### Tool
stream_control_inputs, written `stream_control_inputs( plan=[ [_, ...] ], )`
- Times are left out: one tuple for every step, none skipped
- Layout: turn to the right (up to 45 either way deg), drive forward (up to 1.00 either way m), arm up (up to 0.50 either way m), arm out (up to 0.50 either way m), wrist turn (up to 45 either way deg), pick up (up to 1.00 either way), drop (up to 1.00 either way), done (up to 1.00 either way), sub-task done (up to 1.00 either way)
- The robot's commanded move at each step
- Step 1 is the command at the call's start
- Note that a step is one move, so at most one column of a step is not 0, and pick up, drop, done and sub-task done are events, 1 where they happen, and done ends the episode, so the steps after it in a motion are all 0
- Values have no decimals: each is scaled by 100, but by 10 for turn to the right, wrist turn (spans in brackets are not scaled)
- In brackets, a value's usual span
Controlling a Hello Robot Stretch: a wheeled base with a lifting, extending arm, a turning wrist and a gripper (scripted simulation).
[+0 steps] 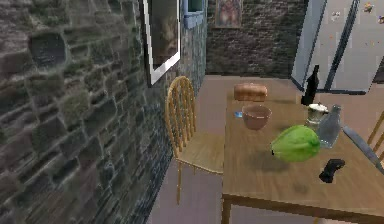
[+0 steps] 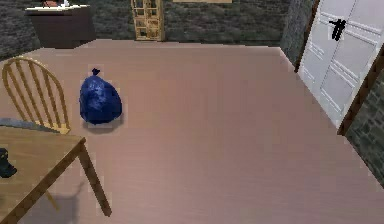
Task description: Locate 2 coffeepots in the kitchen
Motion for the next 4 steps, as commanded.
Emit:
stream_control_inputs(
  plan=[
    [-180,0,0,0,0,0,0,0,0],
    [0,35,0,0,0,0,0,0,0],
    [450,0,0,0,0,0,0,0,0],
    [210,0,0,0,0,0,0,0,0]
  ],
)
